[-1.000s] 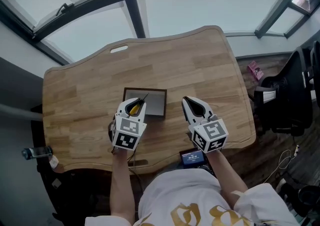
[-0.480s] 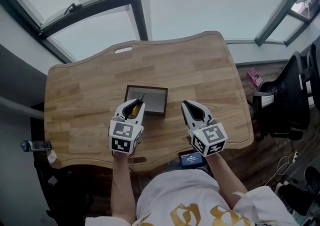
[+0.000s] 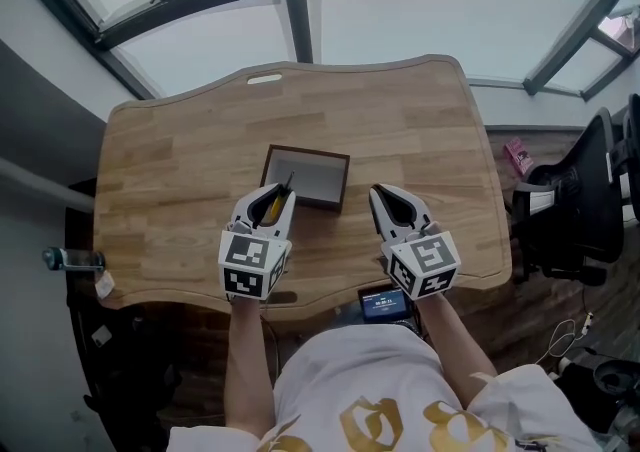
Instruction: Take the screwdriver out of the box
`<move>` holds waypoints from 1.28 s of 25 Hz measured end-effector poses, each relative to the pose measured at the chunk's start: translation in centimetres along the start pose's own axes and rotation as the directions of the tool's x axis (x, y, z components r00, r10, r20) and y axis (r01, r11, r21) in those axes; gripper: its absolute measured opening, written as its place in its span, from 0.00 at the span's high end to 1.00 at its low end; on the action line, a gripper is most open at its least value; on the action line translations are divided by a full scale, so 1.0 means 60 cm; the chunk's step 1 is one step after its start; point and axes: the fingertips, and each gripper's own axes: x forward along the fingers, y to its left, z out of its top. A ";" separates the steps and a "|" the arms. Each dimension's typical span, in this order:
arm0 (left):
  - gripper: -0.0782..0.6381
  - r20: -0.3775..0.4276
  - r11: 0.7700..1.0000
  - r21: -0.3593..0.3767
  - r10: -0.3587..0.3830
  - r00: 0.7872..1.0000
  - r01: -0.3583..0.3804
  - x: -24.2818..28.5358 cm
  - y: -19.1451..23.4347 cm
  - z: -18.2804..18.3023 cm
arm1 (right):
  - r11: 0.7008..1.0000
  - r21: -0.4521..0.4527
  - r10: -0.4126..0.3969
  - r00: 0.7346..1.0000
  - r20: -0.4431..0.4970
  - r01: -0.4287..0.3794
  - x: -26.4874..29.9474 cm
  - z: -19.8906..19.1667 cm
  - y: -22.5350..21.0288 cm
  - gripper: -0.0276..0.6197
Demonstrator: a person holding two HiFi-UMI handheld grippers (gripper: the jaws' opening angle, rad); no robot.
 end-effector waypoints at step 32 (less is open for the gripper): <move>0.78 0.045 0.998 -0.051 0.031 0.999 -0.029 0.005 -0.003 0.001 | 0.998 -0.012 -0.064 0.998 0.009 0.064 -0.013 -0.002 -0.035 0.91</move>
